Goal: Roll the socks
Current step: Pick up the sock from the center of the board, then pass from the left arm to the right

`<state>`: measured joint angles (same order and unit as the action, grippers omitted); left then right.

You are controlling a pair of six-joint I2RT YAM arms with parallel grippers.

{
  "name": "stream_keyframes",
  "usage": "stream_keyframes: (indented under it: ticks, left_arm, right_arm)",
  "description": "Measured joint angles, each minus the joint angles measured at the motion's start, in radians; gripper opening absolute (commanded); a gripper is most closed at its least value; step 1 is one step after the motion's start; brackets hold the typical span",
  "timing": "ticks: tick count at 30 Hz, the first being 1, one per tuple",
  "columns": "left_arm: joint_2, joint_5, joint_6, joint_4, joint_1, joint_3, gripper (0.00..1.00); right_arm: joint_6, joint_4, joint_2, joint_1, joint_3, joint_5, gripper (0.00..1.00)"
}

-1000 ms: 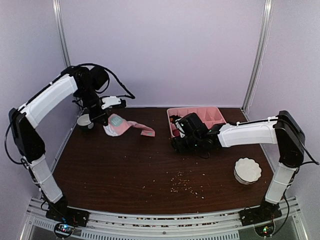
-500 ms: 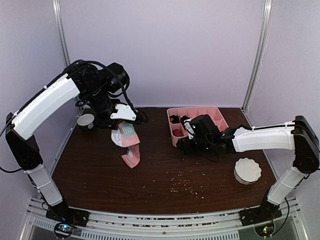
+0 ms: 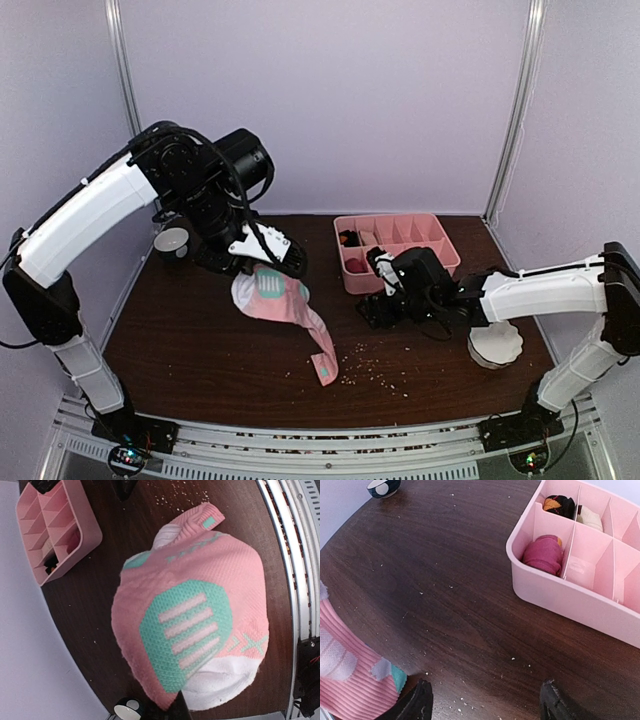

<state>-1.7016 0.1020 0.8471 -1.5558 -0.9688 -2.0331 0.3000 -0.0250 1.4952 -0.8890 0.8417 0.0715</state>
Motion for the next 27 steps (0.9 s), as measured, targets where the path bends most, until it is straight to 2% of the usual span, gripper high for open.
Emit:
stream_keyframes:
  ticks: [7, 11, 14, 15, 22, 27]
  left_arm:
    - [0.001, -0.004, 0.021, 0.000, 0.000, 0.061, 0.00]
    - [0.002, 0.045, 0.048, 0.002, -0.008, 0.064, 0.00]
    - [0.028, 0.116, 0.097, 0.031, -0.034, 0.090, 0.00]
    - [0.045, 0.145, 0.119, 0.044, -0.049, 0.109, 0.00]
    - [0.225, 0.378, 0.362, 0.242, -0.169, 0.333, 0.00]
    - [0.303, 0.502, 0.566, 0.477, -0.191, 0.420, 0.00]
  right_arm:
    - [0.019, 0.022, 0.113, -0.009, 0.055, -0.072, 0.75]
    - [0.003, 0.057, 0.167, -0.020, 0.124, -0.174, 0.88]
    - [-0.066, 0.065, 0.168, -0.021, 0.181, -0.279, 0.99]
    - [-0.101, 0.058, 0.168, -0.020, 0.211, -0.315, 1.00]
    - [-0.298, -0.077, 0.167, 0.006, 0.431, -0.589, 1.00]
    - [-0.327, -0.100, 0.163, 0.021, 0.462, -0.759, 1.00]
